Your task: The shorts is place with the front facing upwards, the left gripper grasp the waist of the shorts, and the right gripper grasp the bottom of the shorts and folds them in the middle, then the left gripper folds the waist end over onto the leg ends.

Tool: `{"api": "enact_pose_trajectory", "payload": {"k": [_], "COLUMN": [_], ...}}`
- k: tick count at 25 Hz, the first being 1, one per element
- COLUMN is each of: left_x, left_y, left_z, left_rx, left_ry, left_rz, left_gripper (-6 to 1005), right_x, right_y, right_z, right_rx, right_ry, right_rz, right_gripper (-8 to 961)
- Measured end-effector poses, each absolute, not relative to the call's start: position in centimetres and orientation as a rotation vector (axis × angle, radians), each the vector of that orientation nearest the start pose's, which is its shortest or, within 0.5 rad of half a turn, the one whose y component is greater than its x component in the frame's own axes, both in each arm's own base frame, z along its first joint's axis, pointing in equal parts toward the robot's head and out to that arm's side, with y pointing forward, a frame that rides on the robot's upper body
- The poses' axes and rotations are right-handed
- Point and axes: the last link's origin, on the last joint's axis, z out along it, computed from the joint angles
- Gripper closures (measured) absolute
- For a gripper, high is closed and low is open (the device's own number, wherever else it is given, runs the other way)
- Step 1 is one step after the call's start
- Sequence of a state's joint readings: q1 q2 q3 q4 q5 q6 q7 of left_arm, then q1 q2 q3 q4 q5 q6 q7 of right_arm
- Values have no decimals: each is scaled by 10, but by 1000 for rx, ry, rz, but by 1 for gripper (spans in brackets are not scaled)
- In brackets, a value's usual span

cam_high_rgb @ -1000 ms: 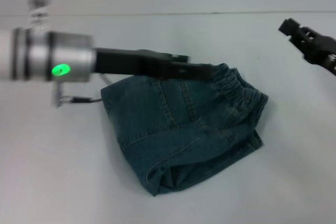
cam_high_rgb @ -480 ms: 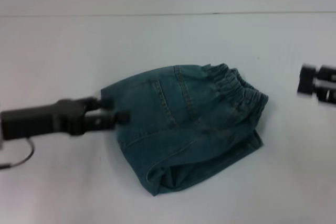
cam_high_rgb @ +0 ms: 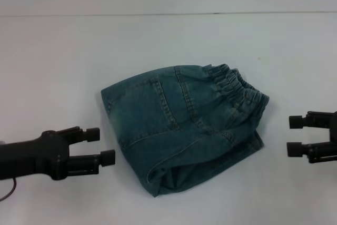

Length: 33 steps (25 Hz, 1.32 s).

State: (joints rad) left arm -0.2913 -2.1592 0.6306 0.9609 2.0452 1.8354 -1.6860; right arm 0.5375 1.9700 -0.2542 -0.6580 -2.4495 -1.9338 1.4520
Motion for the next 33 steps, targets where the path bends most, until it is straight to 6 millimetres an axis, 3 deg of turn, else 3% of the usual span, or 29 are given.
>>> {"api": "enact_pose_trajectory", "payload": {"k": [5, 33], "left_x": [-287, -279], "left_y": [251, 250], "left_z": [23, 15], "left_rx": [-2702, -2798], "left_ry": [-1020, -1066], "left_rz": [-774, -744], "left_gripper": [78, 79], "right_x": [307, 311], "right_y": [286, 292], "right_z": [51, 43], "right_rx": [-2840, -2821], "right_ry": [912, 916], "right_rz": [598, 530], "right_gripper": [7, 6]}}
